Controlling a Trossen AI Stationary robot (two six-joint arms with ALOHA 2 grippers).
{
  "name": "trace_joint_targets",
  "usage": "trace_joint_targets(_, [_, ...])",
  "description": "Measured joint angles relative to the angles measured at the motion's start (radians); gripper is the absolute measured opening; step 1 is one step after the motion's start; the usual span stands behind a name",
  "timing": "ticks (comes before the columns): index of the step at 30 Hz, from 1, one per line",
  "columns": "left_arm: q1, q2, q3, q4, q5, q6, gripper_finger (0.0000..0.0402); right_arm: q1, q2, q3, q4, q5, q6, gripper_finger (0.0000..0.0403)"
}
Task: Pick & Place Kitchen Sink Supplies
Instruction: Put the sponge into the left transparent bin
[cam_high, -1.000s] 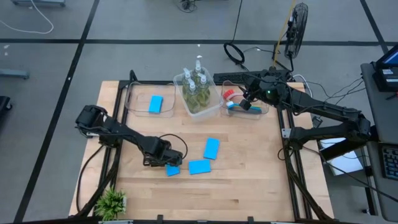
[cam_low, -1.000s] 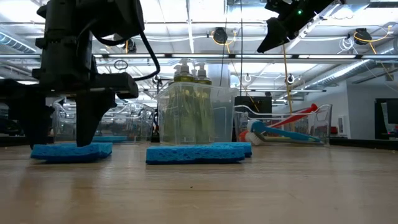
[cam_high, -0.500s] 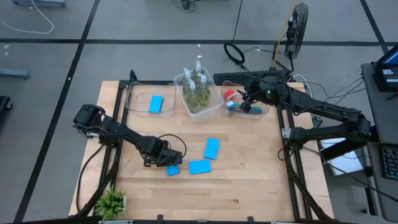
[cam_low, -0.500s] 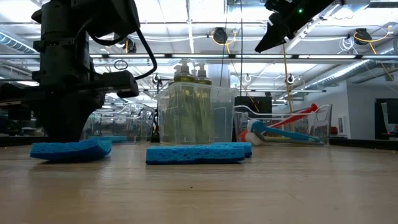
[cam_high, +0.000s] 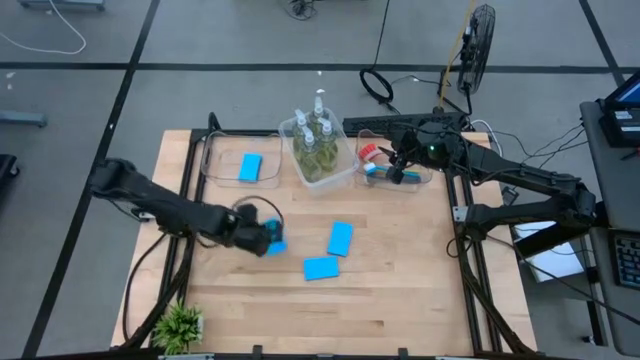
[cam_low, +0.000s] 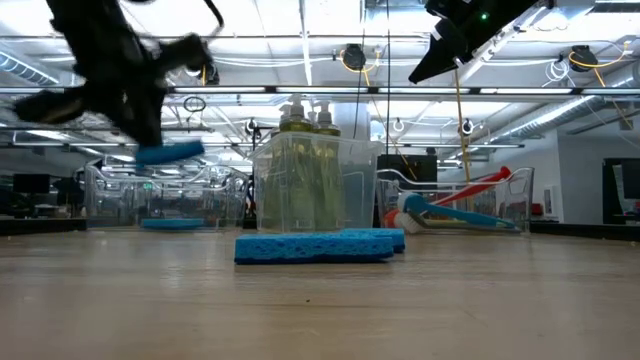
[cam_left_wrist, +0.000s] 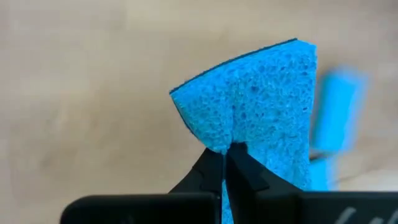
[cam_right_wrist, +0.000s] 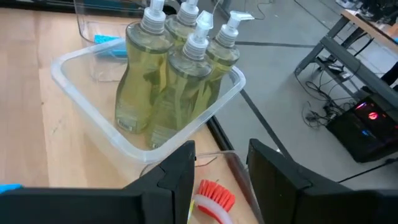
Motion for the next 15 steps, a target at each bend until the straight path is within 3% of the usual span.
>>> trace_joint_targets(6, [0.042, -0.206, 0.002, -0.003, -0.273, 0.143, 0.0003, 0.0, 0.0, 0.0, 0.0, 0.001, -0.008, 0.0137])
trace_joint_targets(15, [0.235, -0.394, 0.021, -0.008, -0.442, 0.481, 0.0003, 0.0, 0.0, 0.0, -0.006, 0.001, 0.001, 0.0137])
